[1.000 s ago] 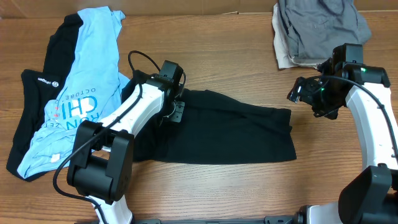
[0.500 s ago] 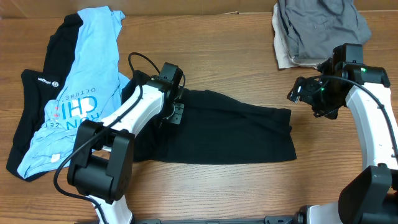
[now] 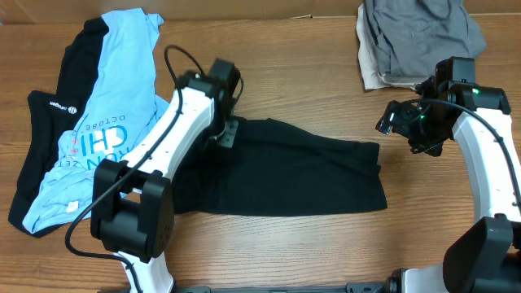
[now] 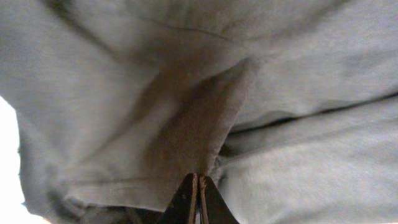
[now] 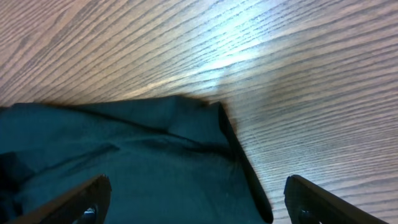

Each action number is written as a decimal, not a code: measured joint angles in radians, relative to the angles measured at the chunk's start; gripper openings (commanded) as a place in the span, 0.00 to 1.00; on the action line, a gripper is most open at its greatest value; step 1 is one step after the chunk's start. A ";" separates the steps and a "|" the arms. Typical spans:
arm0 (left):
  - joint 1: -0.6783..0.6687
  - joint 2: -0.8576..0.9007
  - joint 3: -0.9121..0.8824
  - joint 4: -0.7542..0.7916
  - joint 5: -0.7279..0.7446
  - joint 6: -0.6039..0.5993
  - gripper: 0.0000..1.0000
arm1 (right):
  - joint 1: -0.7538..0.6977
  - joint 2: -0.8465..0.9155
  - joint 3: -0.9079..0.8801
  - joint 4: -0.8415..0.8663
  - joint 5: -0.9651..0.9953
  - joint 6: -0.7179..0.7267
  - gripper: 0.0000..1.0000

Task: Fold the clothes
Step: 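Grasp the folded shirt's left end with the left gripper, then grasp the folded shirt's right end with the right gripper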

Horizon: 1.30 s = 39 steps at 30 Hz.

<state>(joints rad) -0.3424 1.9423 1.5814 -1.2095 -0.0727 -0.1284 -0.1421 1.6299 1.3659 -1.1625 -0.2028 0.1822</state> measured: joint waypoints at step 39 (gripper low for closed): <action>-0.029 -0.001 -0.334 -0.056 0.061 -0.016 0.80 | 0.004 0.008 -0.201 0.094 -0.046 -0.040 0.79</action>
<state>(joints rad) -0.3717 1.9415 1.2476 -1.2659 -0.0113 -0.1440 -0.1383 1.6375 1.1648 -1.0683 -0.2485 0.1421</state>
